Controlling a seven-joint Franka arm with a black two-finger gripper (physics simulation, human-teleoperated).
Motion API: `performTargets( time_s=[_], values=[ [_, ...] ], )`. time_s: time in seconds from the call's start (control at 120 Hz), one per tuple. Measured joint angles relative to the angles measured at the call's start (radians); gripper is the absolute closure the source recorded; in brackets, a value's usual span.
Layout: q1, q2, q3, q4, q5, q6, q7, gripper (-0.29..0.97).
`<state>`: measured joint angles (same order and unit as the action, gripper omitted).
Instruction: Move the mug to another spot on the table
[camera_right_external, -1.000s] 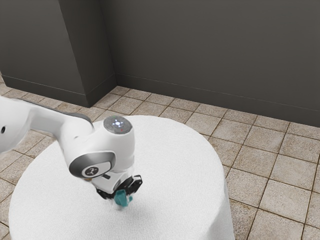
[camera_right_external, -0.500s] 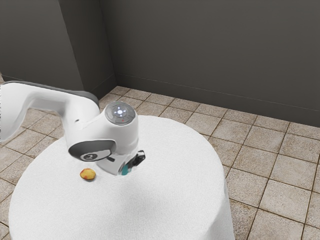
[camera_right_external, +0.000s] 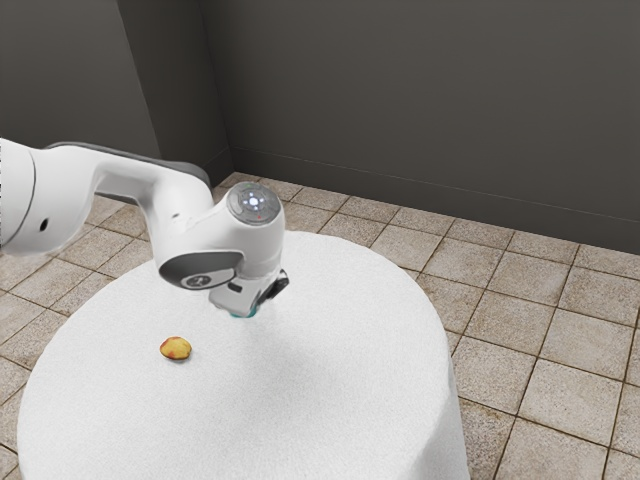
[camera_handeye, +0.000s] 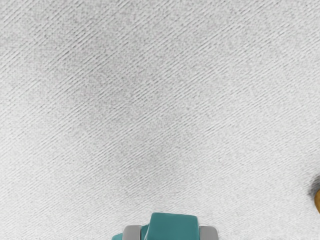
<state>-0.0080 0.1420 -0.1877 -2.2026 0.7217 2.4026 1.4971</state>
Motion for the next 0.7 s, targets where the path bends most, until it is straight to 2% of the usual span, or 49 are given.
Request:
performTargets(
  time_s=[0.325, 0.7],
  values=[
    [0.035, 0.104, 0.000, 0.027, 0.020, 0.002, -0.033, 0.79],
    [0.045, 0.136, 0.000, 0.028, 0.021, 0.003, -0.057, 0.77]
  ],
)
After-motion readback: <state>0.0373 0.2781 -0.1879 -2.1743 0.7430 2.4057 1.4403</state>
